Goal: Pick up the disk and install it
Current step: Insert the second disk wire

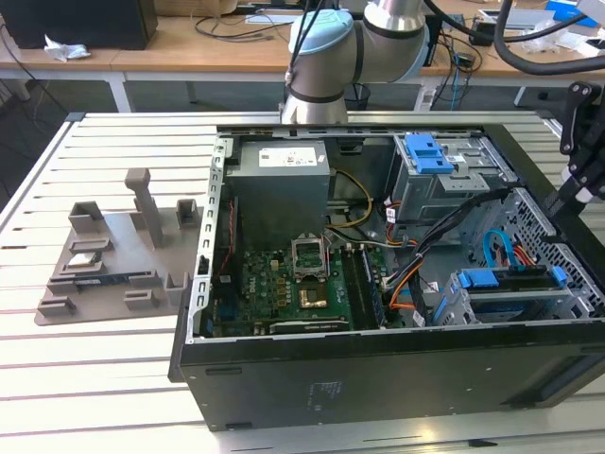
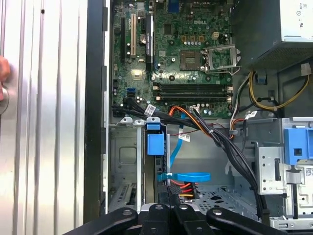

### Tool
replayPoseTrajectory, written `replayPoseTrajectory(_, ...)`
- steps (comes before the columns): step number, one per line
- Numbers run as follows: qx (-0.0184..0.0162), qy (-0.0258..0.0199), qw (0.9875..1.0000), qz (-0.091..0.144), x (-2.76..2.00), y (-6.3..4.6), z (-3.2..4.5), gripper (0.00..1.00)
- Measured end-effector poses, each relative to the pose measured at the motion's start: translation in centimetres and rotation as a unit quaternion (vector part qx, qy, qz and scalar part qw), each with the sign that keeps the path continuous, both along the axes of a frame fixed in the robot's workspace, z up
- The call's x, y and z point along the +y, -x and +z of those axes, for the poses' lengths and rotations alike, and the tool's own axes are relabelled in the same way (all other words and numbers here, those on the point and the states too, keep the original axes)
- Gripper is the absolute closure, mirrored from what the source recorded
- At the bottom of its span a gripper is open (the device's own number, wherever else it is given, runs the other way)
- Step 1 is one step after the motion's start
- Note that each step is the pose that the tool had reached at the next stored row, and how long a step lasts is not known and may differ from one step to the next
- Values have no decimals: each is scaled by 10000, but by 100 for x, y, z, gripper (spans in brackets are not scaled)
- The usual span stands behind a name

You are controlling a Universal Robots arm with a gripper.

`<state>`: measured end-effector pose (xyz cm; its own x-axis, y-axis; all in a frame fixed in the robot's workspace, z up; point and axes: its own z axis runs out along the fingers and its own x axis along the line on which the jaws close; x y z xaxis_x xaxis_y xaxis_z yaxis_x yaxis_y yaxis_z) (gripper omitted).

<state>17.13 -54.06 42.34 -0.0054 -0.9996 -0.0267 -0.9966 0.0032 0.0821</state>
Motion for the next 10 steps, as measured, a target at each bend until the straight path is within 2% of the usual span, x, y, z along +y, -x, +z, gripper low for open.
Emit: replayPoseTrajectory(10, 0, -4, 10000, 0, 0, 0, 14, 89)
